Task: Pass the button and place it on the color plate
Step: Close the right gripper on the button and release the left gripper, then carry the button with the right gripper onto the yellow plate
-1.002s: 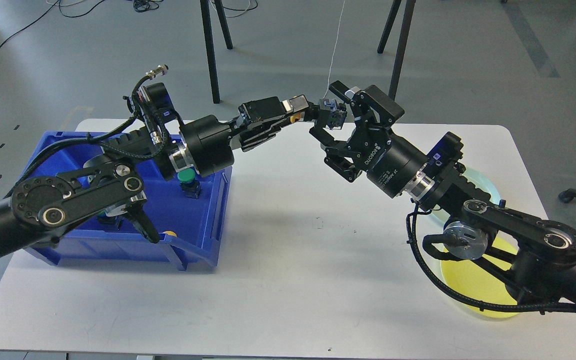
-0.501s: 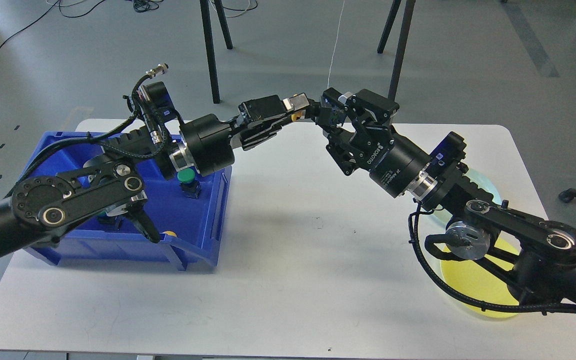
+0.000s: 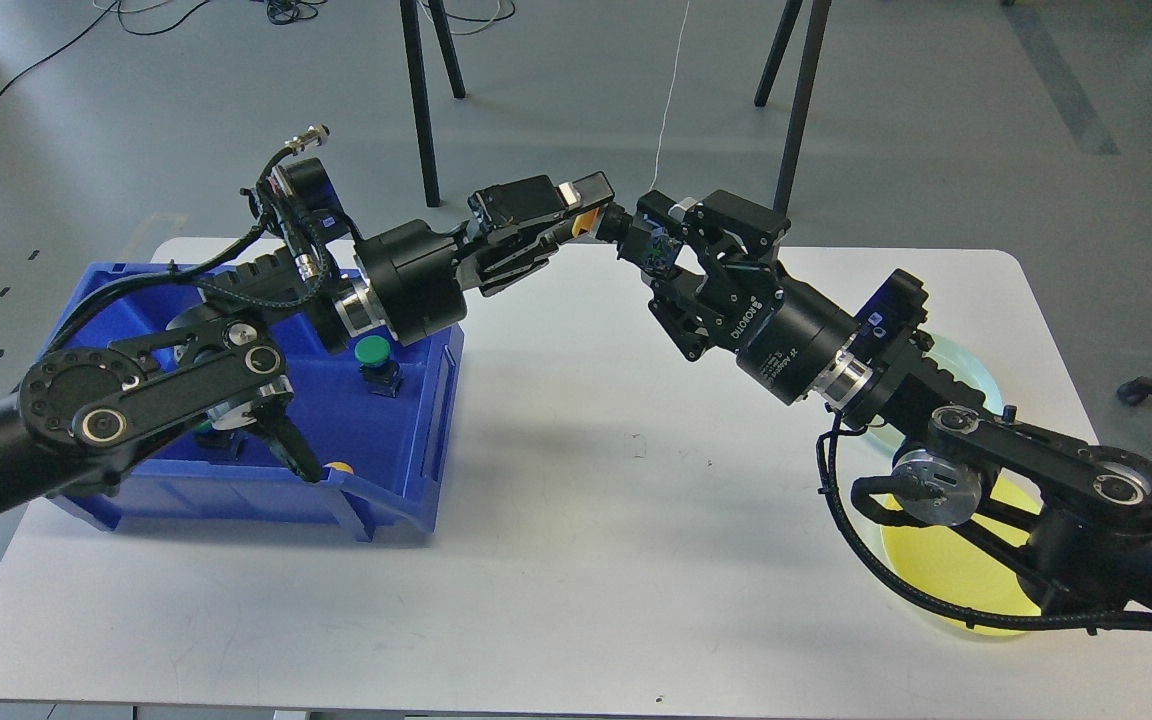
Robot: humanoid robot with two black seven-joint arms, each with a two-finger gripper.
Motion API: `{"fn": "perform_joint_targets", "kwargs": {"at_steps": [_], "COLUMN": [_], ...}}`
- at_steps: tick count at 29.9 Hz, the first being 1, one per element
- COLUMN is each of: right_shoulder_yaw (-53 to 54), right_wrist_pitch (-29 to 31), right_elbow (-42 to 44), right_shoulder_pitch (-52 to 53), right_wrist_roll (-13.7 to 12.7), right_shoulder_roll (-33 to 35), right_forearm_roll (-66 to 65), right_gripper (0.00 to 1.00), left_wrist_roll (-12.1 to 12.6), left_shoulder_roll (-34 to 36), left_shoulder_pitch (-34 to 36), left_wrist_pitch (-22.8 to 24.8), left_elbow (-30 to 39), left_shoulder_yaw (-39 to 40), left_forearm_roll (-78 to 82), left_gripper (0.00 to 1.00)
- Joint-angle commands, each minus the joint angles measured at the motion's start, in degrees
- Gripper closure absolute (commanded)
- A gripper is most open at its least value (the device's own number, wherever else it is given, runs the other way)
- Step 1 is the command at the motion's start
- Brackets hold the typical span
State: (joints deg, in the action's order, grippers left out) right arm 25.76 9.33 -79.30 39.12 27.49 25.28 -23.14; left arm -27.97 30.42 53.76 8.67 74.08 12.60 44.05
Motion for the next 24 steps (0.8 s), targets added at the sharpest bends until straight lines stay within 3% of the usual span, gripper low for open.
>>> {"fn": "perform_joint_targets", "kwargs": {"at_steps": [1, 6, 11, 17, 20, 24], "right_shoulder_yaw": [0.78, 5.69, 20.09, 32.60, 32.69, 33.04], "right_wrist_pitch": [-0.10, -0.98, -5.63, -15.20, -19.52, -20.49], "right_elbow": [-0.06, -3.13, -9.19, -12.37, -12.28, -11.67], "right_shoulder_pitch": [-0.80, -6.58, -28.44, -54.48, -58.89, -61.71], "right_wrist_roll": [0.02, 0.11, 0.02, -0.42, -0.15, 0.29], "right_shoulder_roll": [1.26, 6.69, 12.94, 12.51, 11.46, 9.70], "right_forearm_roll": [0.28, 0.90, 1.43, 3.44, 10.28, 17.77], "right_gripper": [0.99, 0.99, 1.00, 0.99, 1.00, 0.99], "left_wrist_roll": [-0.03, -0.03, -0.03, -0.03, -0.03, -0.03], "left_shoulder_roll": [-0.01, -0.01, -0.01, -0.09, -1.14, -1.15], "left_shoulder_pitch": [0.03, 0.03, 0.03, -0.05, 0.12, 0.12], "left_wrist_pitch": [0.03, 0.03, 0.12, 0.12, 0.03, -0.23], "left_elbow": [0.01, 0.01, 0.01, -0.08, -0.43, -0.43], "left_shoulder_yaw": [-0.03, -0.03, -0.03, -0.03, -0.03, -0.03], "left_forearm_roll": [-0.02, -0.54, -4.32, -4.76, -4.76, -4.76], "left_gripper": [0.29, 0.21, 0.09, 0.05, 0.05, 0.05]}}
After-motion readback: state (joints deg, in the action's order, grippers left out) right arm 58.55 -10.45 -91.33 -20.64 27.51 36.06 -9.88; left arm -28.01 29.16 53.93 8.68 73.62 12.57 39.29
